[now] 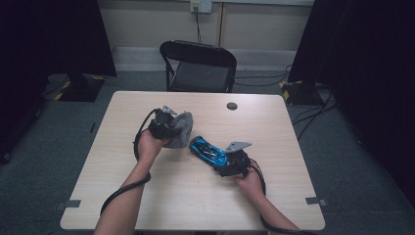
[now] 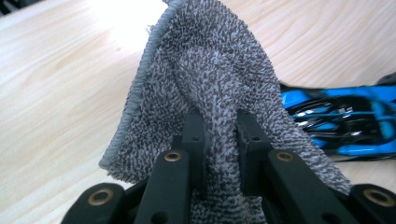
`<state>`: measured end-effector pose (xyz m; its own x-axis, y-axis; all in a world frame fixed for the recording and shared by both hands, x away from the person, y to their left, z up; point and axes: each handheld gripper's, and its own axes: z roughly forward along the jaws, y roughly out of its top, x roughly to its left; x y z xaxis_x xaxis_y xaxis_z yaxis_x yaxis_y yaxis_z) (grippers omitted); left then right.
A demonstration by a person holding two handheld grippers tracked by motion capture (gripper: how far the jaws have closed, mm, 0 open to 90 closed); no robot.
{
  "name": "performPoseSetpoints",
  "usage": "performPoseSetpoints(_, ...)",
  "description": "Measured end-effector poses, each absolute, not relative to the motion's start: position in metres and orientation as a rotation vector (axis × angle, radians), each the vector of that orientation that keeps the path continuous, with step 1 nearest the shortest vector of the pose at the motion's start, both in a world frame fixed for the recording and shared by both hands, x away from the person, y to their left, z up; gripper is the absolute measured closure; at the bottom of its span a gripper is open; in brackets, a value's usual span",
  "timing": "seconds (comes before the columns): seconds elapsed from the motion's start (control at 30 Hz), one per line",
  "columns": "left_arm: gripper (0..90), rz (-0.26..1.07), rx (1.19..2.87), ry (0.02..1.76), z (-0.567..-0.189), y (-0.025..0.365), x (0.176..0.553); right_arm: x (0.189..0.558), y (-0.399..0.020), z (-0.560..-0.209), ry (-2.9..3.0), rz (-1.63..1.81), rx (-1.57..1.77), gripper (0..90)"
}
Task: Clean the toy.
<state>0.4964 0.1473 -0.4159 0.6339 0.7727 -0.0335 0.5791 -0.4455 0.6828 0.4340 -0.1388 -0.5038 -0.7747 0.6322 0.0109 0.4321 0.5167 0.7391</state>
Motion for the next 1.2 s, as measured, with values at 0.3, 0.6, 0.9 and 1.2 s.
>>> performPoseSetpoints(0.3,77.0,0.316,2.19,0.943,-0.406,0.117,0.486,0.434,-0.139,-0.504,2.5,1.11,0.897,23.9)
performPoseSetpoints(0.6,77.0,0.27,2.212,0.873,-0.413,0.085,0.477,0.434,-0.139,-0.504,2.5,1.11,0.897,23.9)
performPoseSetpoints(0.9,77.0,0.226,2.262,0.823,-0.425,0.053,0.47,0.434,-0.139,-0.504,2.501,1.11,0.898,23.9)
performPoseSetpoints(1.2,77.0,0.217,2.33,0.755,-0.438,0.021,0.46,0.434,-0.139,-0.504,2.501,1.11,0.896,23.9)
